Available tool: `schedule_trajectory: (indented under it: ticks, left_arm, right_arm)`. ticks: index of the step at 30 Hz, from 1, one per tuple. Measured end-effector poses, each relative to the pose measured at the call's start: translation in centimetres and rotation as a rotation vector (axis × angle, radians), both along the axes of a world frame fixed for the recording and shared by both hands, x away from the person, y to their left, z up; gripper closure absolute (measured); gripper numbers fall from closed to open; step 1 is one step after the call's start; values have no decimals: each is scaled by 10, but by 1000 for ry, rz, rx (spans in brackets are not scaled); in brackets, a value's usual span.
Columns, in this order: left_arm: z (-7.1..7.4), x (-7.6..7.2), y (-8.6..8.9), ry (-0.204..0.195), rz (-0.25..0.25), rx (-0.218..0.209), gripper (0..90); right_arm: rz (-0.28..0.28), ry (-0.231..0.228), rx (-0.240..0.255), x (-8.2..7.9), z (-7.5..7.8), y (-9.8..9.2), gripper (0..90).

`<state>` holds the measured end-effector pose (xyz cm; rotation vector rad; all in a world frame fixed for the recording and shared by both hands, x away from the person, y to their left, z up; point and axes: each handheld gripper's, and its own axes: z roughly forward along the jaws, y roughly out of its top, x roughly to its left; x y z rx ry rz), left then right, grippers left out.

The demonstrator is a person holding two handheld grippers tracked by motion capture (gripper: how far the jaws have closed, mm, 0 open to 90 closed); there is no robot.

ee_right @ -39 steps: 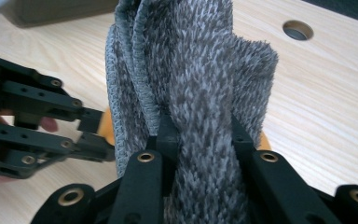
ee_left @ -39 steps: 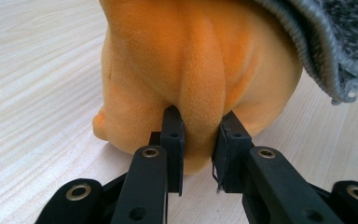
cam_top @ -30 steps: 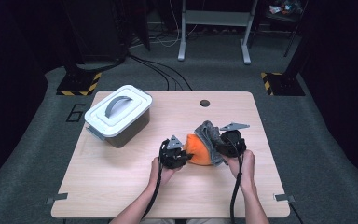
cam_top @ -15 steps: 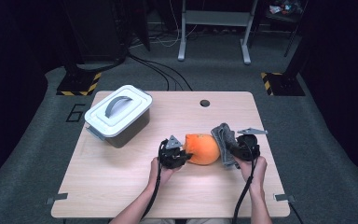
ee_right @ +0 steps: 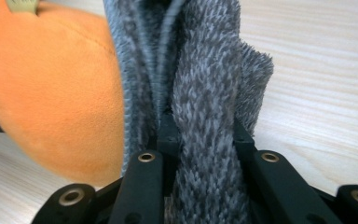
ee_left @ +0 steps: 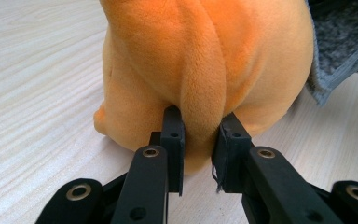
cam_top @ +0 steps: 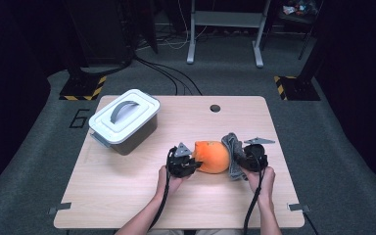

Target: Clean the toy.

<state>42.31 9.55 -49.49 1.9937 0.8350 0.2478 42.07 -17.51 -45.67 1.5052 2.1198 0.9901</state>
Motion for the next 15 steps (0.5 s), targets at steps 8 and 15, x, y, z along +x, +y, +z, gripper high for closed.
schedule_trajectory:
  ticks: [8,15]
  left_arm:
    - [0,0,-2,-2,-1,-5,761]
    - [0,2,0,-3,3,-1,760]
  right_arm:
    - [-18,53,-4,10,-14,-1,734]
    - [-43,167,-65,22,-38,-4,732]
